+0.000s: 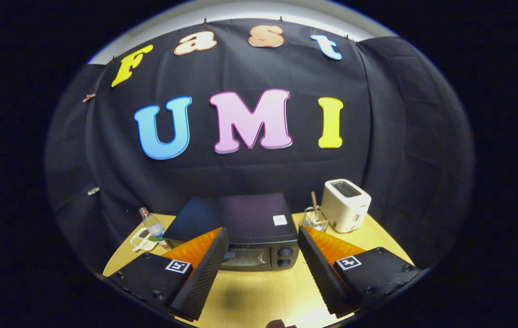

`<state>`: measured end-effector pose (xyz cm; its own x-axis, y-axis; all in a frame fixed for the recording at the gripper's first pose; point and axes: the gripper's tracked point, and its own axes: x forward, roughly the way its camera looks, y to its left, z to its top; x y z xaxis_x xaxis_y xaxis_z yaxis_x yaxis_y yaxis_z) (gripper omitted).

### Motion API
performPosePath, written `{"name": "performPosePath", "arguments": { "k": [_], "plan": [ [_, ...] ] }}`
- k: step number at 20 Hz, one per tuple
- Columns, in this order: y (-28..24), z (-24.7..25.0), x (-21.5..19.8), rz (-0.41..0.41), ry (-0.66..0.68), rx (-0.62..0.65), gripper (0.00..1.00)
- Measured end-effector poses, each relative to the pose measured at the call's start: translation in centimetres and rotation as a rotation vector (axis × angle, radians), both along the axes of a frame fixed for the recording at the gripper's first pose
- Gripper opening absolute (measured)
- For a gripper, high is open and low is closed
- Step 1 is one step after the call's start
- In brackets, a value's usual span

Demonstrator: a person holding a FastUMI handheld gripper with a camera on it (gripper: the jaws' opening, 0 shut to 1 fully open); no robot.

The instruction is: Open the toaster oven, put the food inside, and close the toaster oven door.

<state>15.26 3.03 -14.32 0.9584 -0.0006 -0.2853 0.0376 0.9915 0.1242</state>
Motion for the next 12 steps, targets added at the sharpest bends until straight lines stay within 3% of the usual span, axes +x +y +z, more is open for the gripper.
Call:
{"name": "performPosePath", "arguments": {
  "k": [7, 12],
  "plan": [
    [-8.9, 9.9, -6.3, -0.022, -0.142, 0.042, 0.99],
    [-14.3, 13.8, -10.2, -0.053, -0.194, 0.024, 0.99]
  ]
}}
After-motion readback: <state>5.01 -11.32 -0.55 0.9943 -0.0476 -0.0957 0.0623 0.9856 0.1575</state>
